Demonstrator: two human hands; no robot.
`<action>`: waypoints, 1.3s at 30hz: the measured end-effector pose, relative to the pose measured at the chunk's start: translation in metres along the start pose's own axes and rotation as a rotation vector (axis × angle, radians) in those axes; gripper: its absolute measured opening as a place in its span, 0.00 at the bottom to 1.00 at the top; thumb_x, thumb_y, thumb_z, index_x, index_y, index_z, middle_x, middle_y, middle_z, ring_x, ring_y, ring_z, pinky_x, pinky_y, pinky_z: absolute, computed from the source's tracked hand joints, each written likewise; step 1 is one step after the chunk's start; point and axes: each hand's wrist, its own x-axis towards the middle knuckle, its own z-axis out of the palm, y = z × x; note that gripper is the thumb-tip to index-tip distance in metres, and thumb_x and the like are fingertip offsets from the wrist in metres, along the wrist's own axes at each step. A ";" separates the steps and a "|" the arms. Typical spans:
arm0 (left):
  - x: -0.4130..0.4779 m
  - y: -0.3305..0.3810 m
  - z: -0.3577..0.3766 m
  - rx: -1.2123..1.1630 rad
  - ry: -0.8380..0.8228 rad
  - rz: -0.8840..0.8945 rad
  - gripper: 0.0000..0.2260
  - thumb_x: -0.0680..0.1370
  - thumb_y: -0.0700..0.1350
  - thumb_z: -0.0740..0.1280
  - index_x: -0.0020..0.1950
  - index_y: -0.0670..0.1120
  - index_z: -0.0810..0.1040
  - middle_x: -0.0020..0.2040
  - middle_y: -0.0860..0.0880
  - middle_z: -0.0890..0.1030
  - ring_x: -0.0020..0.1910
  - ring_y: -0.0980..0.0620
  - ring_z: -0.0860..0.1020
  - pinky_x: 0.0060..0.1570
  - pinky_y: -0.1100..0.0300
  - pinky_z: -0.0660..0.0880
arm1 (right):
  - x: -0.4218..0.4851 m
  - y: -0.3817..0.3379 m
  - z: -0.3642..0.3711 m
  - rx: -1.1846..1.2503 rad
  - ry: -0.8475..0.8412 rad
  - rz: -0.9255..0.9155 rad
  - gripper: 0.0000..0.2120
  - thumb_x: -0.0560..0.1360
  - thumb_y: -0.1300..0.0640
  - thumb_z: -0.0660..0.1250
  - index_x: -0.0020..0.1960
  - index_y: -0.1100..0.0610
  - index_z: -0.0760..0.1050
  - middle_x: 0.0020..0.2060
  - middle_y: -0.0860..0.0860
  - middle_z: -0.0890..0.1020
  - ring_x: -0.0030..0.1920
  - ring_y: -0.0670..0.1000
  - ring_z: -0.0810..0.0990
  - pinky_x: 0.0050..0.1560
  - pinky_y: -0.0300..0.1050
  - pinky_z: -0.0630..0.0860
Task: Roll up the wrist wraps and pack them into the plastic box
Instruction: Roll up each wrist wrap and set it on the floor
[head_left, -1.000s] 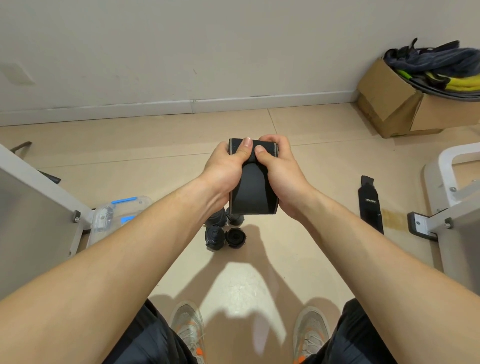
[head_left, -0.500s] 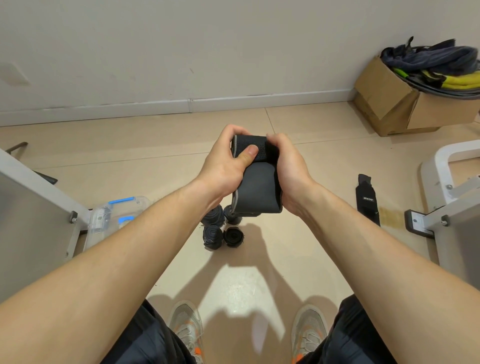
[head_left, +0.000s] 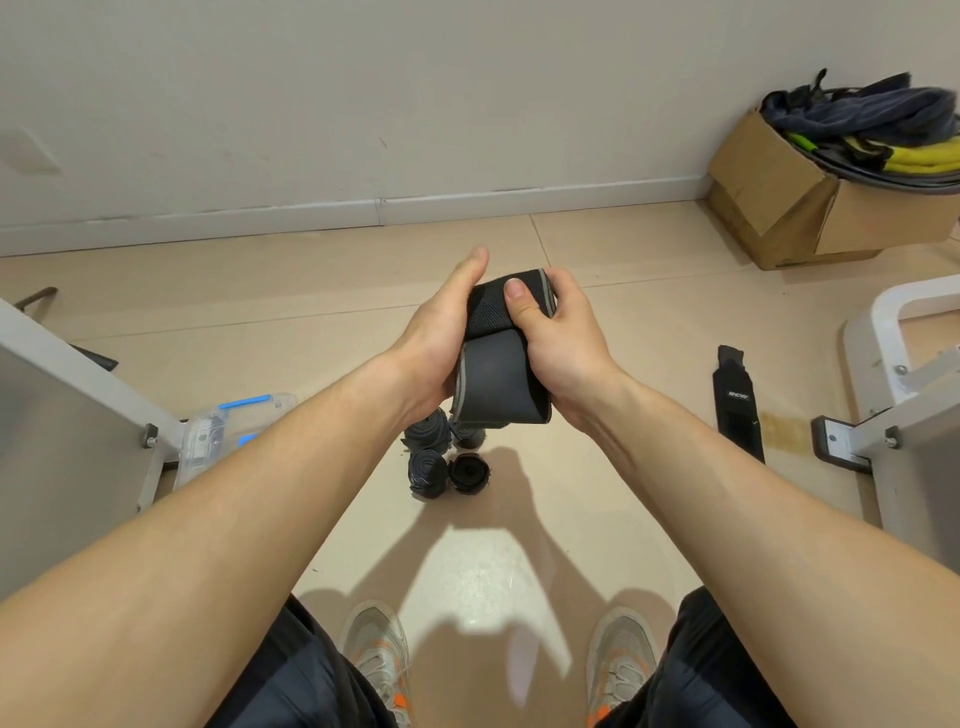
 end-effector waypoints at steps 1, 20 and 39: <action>0.000 0.000 -0.001 0.020 0.018 0.017 0.26 0.81 0.65 0.61 0.59 0.44 0.84 0.53 0.43 0.87 0.50 0.43 0.86 0.53 0.48 0.82 | 0.000 0.000 0.000 0.008 -0.014 -0.007 0.04 0.82 0.53 0.67 0.53 0.53 0.73 0.46 0.52 0.82 0.45 0.50 0.81 0.52 0.55 0.80; 0.006 0.002 -0.004 0.074 0.122 0.275 0.08 0.81 0.42 0.70 0.55 0.51 0.74 0.44 0.44 0.80 0.39 0.45 0.80 0.36 0.55 0.79 | 0.002 -0.004 0.000 0.103 -0.060 0.131 0.20 0.79 0.44 0.69 0.58 0.60 0.78 0.51 0.57 0.86 0.52 0.58 0.86 0.56 0.62 0.83; -0.004 0.009 -0.008 -0.046 0.012 0.060 0.21 0.82 0.54 0.66 0.67 0.40 0.77 0.54 0.41 0.85 0.44 0.45 0.85 0.39 0.54 0.83 | 0.003 -0.002 0.002 0.064 -0.086 0.036 0.11 0.78 0.45 0.66 0.55 0.51 0.74 0.50 0.53 0.82 0.50 0.53 0.81 0.59 0.62 0.79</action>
